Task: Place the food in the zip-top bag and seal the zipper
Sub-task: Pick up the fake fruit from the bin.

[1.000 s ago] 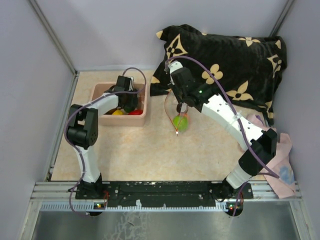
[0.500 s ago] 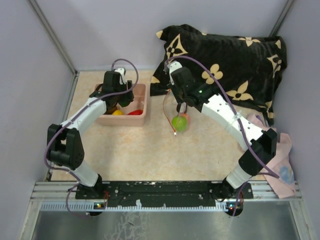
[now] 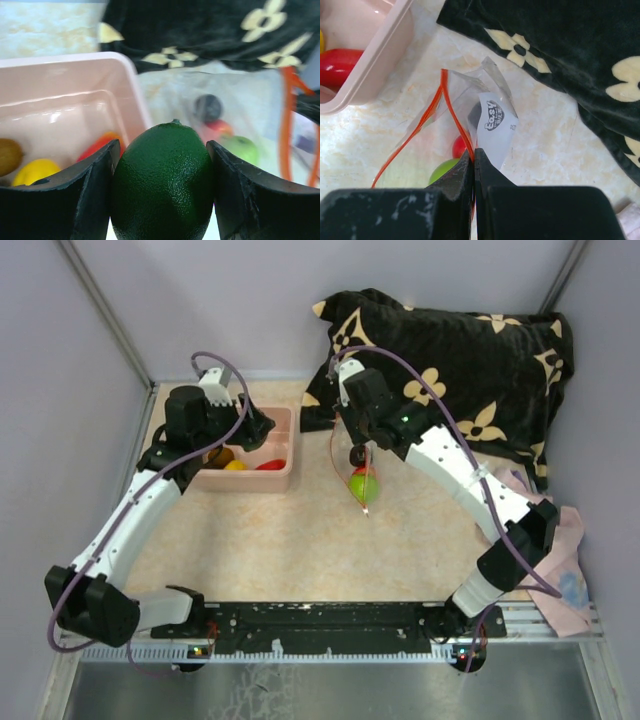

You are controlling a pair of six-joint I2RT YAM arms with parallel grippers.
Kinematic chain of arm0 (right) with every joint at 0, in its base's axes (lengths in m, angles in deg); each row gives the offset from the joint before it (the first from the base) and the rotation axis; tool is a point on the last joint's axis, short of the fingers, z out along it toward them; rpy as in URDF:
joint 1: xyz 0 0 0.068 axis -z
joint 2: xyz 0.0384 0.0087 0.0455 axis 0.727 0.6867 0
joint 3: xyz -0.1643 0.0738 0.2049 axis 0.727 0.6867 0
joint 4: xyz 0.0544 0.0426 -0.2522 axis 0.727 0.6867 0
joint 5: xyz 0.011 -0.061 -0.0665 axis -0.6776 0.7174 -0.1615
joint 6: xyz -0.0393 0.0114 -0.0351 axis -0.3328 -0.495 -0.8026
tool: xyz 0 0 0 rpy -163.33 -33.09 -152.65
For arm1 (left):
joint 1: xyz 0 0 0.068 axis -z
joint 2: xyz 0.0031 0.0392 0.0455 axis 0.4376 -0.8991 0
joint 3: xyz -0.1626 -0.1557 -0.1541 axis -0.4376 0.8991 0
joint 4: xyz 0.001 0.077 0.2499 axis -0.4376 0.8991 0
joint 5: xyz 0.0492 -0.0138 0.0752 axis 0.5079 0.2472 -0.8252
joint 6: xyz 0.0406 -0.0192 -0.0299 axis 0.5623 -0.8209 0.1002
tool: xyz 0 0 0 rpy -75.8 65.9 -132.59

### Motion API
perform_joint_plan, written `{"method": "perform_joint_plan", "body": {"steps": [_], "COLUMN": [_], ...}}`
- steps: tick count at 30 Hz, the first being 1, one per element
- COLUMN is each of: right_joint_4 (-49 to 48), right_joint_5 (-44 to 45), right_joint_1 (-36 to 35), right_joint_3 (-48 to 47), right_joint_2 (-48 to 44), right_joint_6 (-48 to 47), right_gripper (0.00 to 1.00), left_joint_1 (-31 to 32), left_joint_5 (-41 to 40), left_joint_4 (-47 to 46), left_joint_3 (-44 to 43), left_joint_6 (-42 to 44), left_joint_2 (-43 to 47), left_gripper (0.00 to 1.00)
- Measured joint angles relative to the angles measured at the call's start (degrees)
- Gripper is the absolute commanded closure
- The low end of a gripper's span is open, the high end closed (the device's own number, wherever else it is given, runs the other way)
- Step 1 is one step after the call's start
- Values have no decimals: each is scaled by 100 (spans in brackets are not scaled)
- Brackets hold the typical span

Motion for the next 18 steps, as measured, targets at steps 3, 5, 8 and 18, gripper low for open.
{"method": "perform_joint_plan", "body": {"steps": [3, 5, 8, 18], "right_joint_4": [96, 160, 278, 411], "right_joint_5": [-44, -57, -72, -304], "right_joint_1": [-4, -15, -17, -57], "right_joint_3": [-155, -275, -461, -850], "right_joint_2": [0, 2, 26, 446], "right_joint_6": [28, 39, 42, 240], "right_gripper": [100, 100, 100, 100], "left_joint_1": [221, 485, 968, 1801], "left_joint_5": [422, 595, 734, 798], "left_joint_4": [-216, -367, -673, -2072], "left_joint_3": [142, 201, 341, 852], "left_joint_6": [-291, -442, -673, -1252], "left_joint_2": [328, 435, 562, 826], "left_gripper": [61, 61, 61, 63]}}
